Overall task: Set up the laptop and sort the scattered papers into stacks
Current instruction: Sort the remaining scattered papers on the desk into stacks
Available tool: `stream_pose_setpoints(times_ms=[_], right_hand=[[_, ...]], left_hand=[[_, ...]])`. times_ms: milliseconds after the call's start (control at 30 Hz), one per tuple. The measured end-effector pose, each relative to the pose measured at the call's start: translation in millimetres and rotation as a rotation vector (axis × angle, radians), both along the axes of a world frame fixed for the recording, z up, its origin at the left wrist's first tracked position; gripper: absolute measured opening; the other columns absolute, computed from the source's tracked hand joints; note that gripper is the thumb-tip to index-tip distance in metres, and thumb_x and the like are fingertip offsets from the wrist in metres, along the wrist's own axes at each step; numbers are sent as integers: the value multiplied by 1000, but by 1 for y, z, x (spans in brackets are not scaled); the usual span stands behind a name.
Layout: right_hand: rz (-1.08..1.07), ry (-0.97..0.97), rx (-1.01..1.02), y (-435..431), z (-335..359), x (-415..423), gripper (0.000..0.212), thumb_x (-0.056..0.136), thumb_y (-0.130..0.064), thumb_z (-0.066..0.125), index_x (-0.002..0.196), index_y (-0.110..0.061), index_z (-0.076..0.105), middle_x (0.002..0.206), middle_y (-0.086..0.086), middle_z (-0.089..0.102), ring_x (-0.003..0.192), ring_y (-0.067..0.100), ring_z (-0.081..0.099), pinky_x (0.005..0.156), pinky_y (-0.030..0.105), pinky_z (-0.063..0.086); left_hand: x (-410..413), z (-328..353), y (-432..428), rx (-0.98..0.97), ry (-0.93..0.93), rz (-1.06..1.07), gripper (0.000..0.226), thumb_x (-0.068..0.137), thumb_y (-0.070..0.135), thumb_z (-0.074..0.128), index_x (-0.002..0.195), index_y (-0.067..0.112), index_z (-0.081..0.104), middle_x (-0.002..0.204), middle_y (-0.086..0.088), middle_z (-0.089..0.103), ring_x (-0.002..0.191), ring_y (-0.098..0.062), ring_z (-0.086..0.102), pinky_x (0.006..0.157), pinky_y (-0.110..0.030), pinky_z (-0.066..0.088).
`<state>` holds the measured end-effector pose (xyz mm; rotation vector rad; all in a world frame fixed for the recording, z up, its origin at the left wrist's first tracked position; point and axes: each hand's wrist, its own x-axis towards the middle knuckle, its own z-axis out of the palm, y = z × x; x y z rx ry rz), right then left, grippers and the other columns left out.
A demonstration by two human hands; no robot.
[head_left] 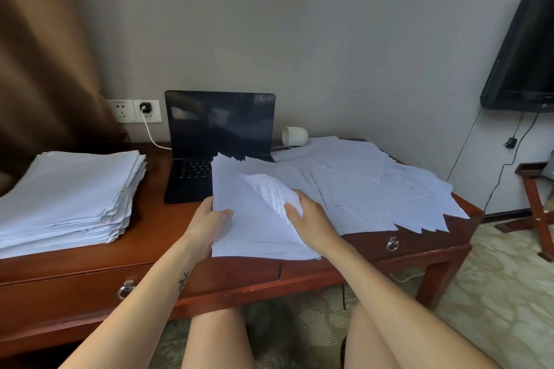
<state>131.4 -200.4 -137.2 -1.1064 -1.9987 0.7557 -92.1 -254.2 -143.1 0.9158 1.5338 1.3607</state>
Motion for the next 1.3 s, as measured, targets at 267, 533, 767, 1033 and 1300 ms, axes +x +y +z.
stream_pose_setpoints(times_ms=[267,533,767,1033,1300], right_hand=[[164,158,-260,6,-2,12,67,84,-65,66,142,-34,51,139,-21,55,128,-6,50,108,21,39],[-453,-630,16,57,-27,25,61,100,-54,38,145,-13,41,150,10,43,149,33,18,120,56,8],[-264,-380,62,54,-29,19,56,98,-42,55,145,-15,43,140,4,51,136,29,30,116,47,26],[-164,-324,23,45,-32,14,53,99,-40,53,145,-18,41,140,-3,45,138,20,26,114,40,32],[-101,195,-233,60,8,-5,39,91,-44,67,123,-32,48,127,-6,63,116,15,61,99,39,53]], left_hand=[[-11,-2,-1,-43,-47,-108,33,109,19,53,141,17,48,129,-10,69,106,-28,73,83,-41,62],[-10,-7,16,-84,-13,-37,55,110,36,48,152,1,38,146,-40,46,132,-50,51,97,-30,35],[-18,4,20,-187,-8,-94,47,98,29,69,136,5,56,108,-11,75,85,-24,74,68,-31,62],[-11,13,26,-180,132,-27,31,99,15,70,127,17,56,118,-6,71,103,-30,72,91,-48,61],[-18,22,15,291,232,24,41,102,14,64,136,33,49,133,7,64,123,-20,64,107,-47,53]])
